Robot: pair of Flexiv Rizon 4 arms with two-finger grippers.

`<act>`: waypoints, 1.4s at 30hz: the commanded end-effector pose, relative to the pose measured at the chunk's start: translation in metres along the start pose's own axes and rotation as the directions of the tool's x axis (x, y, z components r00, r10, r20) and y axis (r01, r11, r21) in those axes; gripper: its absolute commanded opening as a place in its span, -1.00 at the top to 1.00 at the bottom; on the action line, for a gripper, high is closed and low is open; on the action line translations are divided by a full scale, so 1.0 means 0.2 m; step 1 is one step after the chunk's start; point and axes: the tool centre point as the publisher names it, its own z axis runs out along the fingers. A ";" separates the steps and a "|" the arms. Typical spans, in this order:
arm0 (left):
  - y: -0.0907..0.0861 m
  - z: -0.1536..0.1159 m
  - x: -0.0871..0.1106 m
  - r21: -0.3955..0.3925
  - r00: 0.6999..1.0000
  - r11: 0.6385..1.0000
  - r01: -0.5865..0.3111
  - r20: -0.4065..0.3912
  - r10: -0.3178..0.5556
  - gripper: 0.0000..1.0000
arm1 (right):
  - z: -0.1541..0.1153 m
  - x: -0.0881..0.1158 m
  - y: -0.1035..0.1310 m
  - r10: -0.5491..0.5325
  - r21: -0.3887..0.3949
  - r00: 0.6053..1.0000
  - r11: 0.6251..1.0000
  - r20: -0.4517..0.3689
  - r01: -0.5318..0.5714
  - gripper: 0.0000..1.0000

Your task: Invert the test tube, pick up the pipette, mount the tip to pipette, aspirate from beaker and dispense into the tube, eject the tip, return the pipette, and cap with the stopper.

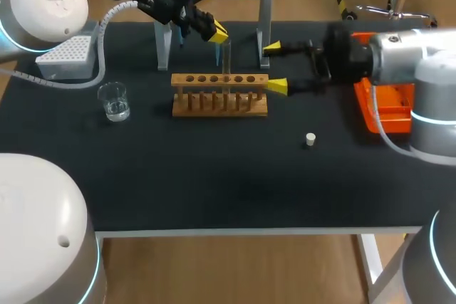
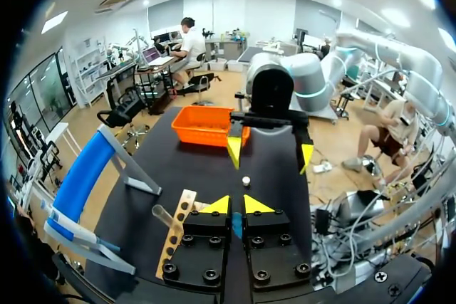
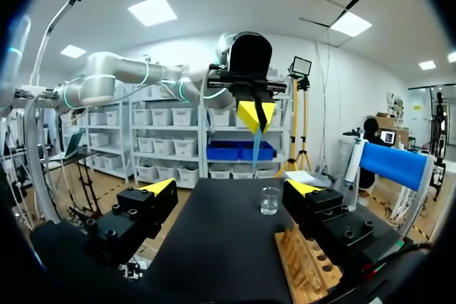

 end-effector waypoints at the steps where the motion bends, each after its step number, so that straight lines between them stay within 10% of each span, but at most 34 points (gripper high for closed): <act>1: 0.00 0.00 0.00 -0.005 1.000 1.000 0.002 -0.001 -0.002 1.00 | 0.10 -0.03 0.01 0.004 0.001 1.000 1.000 -0.001 -0.004 -1.00; 42: 0.00 0.00 0.00 -0.005 1.000 1.000 0.002 -0.001 -0.002 1.00 | 0.46 -0.13 0.11 0.001 -0.056 1.000 0.998 -0.031 -0.003 -1.00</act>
